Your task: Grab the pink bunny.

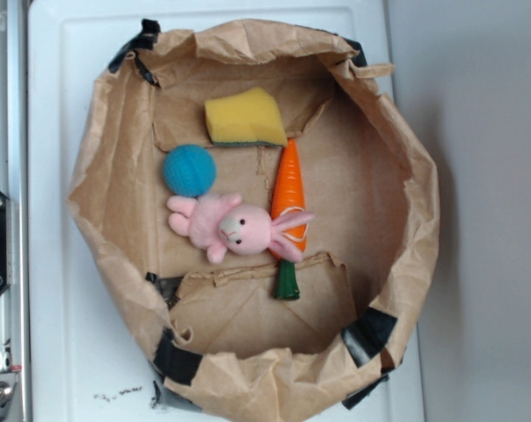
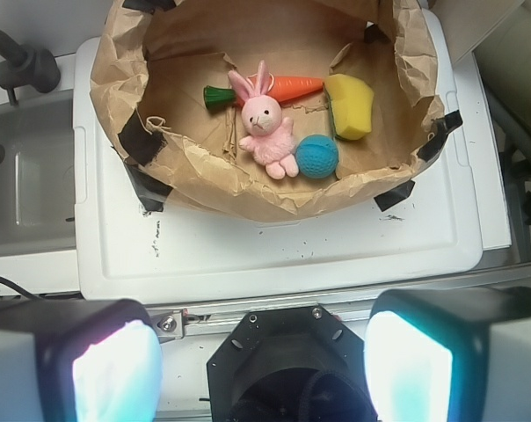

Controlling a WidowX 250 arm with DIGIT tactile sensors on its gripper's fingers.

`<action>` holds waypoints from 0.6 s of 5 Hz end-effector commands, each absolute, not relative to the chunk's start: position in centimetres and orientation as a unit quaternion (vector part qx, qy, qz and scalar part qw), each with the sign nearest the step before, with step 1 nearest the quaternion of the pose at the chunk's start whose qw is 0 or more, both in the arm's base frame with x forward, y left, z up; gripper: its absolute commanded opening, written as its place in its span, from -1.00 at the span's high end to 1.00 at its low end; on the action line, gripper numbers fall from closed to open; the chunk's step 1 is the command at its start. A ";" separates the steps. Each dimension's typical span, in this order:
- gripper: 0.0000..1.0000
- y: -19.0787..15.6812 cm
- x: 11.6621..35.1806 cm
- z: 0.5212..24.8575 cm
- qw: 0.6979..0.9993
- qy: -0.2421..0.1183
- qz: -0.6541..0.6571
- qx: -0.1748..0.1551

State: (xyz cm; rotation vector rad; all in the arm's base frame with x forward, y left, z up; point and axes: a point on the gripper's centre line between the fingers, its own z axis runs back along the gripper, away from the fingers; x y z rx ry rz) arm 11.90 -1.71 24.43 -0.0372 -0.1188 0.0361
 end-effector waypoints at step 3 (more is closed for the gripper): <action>-1.00 -0.8 15.9 24.3 0.998 -0.064 0.000 -0.016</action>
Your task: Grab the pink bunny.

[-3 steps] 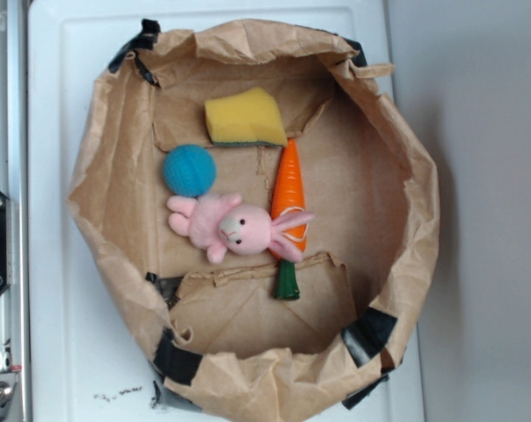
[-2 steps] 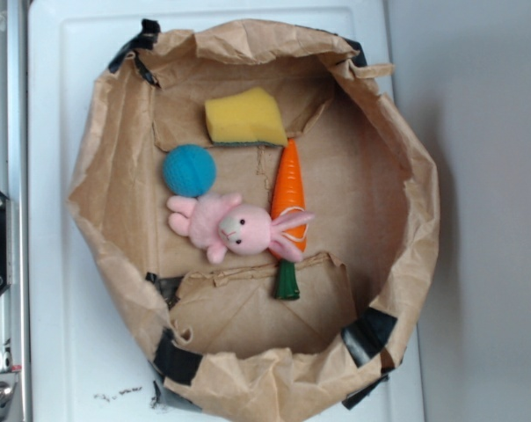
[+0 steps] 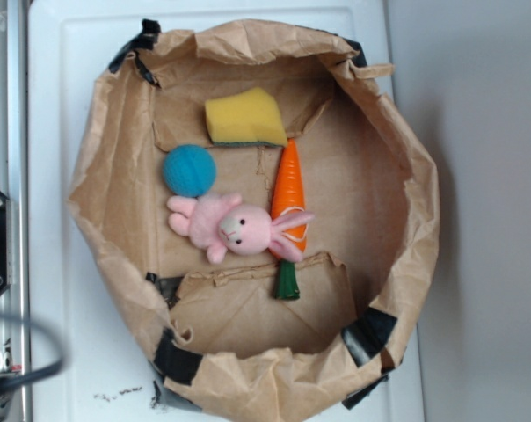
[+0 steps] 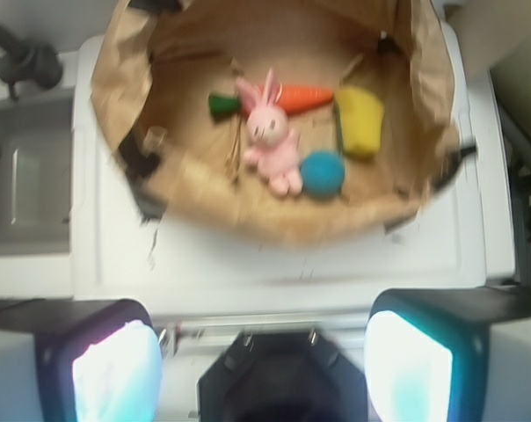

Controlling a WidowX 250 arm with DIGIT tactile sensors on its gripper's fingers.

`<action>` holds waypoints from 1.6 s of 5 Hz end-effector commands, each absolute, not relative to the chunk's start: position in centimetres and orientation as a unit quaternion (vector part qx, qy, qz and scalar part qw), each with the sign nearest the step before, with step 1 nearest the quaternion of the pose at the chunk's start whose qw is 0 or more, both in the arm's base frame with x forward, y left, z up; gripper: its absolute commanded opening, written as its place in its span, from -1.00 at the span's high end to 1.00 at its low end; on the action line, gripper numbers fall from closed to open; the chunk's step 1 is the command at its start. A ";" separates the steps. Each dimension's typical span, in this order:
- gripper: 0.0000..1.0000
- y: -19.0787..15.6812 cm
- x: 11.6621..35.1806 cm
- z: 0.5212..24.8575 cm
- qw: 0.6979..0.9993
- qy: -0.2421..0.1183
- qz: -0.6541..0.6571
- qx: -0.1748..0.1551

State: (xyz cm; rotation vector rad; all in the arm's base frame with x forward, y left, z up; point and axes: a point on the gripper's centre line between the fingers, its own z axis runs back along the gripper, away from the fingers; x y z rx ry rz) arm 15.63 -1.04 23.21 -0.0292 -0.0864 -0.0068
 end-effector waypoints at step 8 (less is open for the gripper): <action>-1.00 -1.6 24.8 5.9 0.992 0.002 -0.122 0.017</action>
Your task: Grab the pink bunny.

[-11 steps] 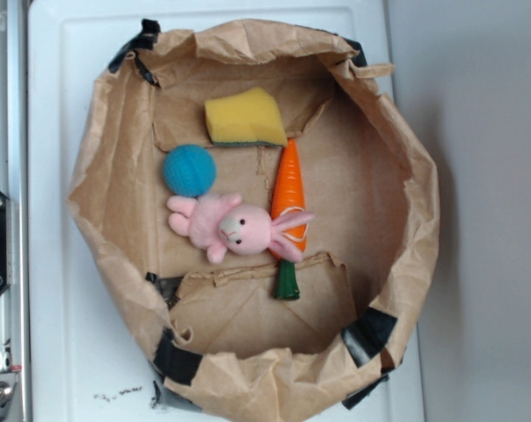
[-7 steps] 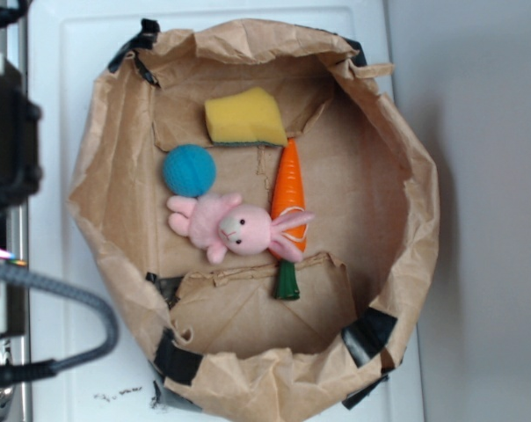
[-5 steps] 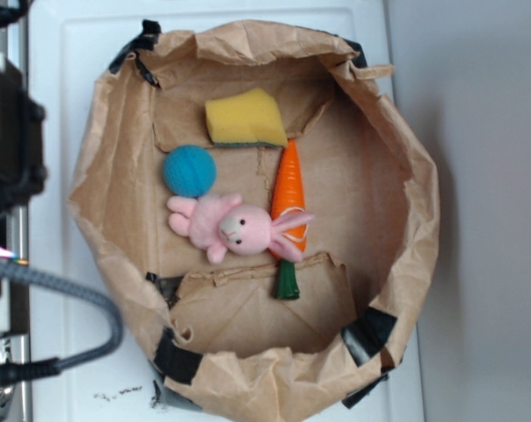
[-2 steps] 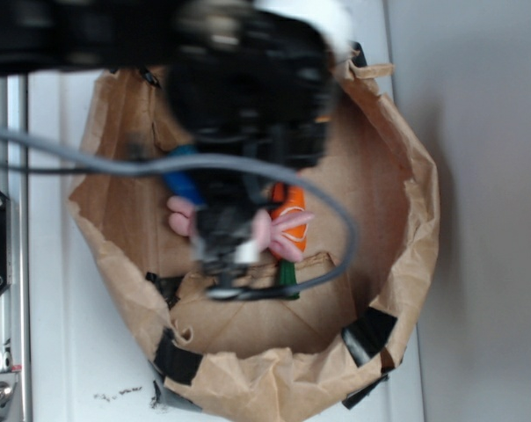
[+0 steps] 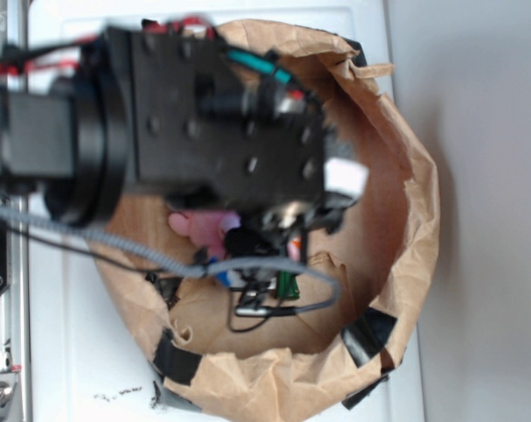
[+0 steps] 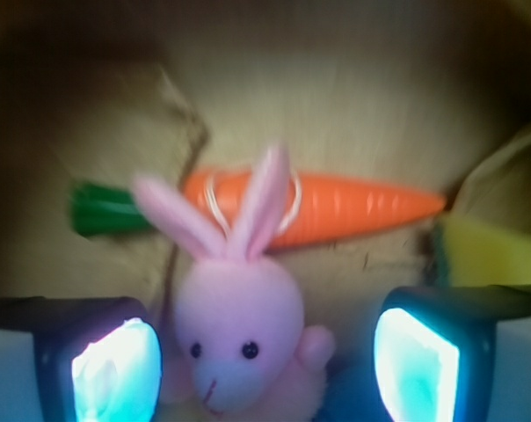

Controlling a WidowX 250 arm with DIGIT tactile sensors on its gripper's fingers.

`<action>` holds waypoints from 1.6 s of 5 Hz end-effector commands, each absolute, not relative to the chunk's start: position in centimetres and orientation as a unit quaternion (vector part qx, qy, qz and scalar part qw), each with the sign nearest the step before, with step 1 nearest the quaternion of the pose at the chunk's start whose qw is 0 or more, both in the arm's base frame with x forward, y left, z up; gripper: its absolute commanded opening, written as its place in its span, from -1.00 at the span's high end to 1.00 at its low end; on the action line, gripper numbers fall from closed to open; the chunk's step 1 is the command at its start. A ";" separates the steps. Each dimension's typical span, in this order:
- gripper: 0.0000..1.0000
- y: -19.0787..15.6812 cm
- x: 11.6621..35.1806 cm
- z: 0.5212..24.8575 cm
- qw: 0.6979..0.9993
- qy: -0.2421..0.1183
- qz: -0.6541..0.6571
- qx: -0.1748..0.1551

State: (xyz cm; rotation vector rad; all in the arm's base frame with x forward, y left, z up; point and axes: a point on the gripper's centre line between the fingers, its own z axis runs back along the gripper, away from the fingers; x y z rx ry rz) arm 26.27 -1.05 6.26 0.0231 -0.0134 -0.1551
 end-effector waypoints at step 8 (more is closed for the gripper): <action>-1.00 0.5 24.6 10.8 0.998 -0.029 -0.060 -0.003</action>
